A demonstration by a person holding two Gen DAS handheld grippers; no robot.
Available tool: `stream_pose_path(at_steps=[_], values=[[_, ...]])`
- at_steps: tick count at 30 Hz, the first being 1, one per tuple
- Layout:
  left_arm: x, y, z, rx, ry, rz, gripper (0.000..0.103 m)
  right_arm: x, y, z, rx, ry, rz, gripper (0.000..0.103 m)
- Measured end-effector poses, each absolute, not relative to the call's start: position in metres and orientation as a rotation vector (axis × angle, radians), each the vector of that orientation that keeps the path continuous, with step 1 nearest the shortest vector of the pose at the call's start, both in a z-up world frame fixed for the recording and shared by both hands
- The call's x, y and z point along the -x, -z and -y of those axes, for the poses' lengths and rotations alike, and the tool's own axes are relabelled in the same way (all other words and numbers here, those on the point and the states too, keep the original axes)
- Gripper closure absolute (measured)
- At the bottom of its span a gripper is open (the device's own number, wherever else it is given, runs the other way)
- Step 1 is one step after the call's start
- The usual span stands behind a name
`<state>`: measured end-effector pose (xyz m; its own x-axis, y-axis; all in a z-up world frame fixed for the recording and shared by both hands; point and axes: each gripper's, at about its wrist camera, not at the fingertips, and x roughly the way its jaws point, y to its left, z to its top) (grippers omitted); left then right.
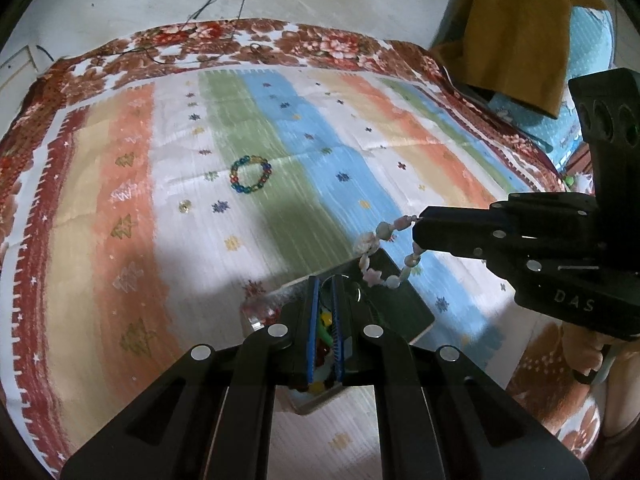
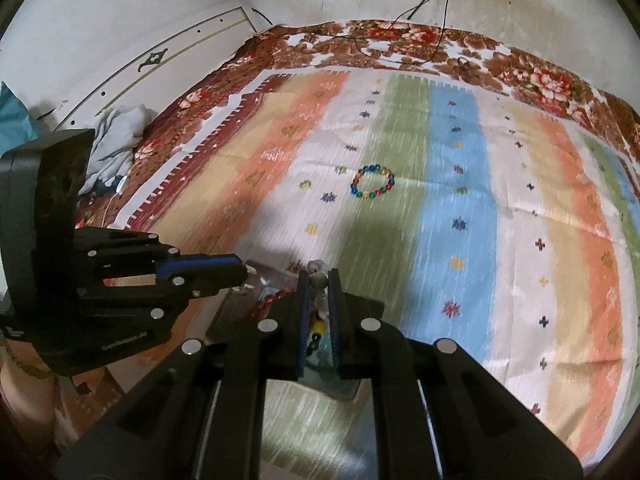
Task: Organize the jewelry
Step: 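Carry the silver ring in left tool while right tool carries white bracelet to tin, then open both tools to drop the ring and white bracelet into the tin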
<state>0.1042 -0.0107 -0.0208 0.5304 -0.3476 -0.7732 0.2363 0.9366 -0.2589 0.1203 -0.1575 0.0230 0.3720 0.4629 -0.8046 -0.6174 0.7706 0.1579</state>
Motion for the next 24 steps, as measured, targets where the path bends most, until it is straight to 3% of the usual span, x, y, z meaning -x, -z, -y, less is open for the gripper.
stream_pose_path(at_steps=[3,4,7,24], values=[[-0.102,0.028,0.016,0.111,0.349,-0.971,0.096,-0.114,-0.014,0.158,0.188,-0.711,-1.008,0.089],[-0.102,0.030,0.015,0.115,0.336,-0.976,0.092,-0.116,-0.012,0.158,0.192,-0.704,-1.020,0.076],[-0.103,0.030,0.011,0.122,0.320,-0.975,0.081,-0.119,-0.010,0.160,0.204,-0.672,-1.016,0.062],[-0.137,0.038,-0.029,0.101,0.140,-0.981,0.067,-0.166,0.001,0.157,0.134,-0.584,-1.041,0.057]])
